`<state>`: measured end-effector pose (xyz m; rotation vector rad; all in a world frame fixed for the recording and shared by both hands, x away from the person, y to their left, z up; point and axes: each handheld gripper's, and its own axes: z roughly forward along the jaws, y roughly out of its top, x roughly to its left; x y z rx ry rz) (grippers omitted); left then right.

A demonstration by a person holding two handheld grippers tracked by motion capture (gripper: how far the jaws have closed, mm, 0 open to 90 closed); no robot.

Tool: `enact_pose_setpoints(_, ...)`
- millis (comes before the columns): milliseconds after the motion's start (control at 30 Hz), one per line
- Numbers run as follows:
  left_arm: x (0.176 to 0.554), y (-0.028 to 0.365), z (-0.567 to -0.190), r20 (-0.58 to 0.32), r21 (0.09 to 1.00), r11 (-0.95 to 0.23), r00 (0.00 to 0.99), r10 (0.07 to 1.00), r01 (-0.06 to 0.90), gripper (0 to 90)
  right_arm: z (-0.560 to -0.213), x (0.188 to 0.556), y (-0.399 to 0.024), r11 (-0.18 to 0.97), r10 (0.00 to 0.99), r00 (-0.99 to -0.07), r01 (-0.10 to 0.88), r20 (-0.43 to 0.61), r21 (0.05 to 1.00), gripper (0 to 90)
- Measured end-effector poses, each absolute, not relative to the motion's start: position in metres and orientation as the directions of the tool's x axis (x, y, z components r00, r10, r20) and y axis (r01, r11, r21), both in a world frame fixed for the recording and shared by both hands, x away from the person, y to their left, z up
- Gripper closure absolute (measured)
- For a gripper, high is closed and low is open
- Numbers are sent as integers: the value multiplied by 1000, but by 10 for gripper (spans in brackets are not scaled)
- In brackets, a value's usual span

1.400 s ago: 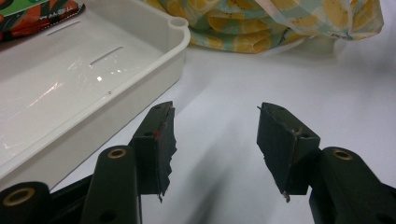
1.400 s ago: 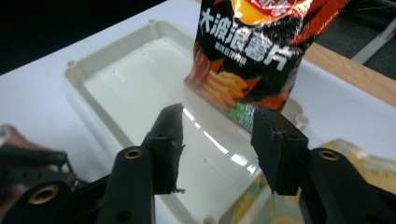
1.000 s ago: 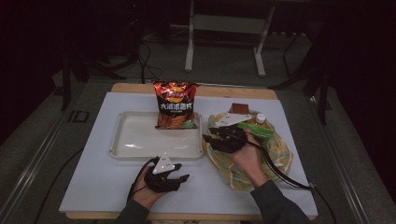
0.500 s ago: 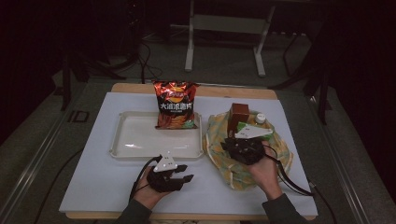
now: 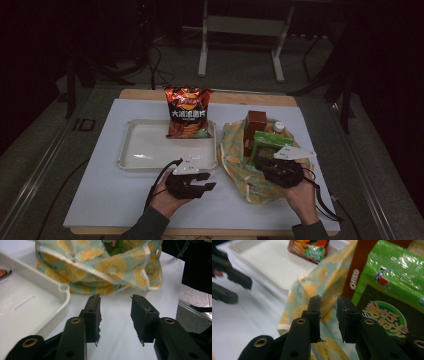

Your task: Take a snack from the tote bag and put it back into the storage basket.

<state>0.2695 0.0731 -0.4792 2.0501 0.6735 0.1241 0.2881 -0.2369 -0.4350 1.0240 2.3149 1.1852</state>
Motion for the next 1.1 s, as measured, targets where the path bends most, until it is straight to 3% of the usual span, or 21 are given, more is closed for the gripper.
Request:
enact_pose_setpoints(367, 285, 55, -460, -152, 825, -408, 849, 506, 391, 543, -437, 286, -241, 414, 725, -689, 444, 7, 794, 683)
enact_pose_setpoints(1100, 324, 18, -439, -102, 832, -435, 866, 490, 344, 592, -433, 284, -276, 358, 756, -653, 469, 45, 807, 662)
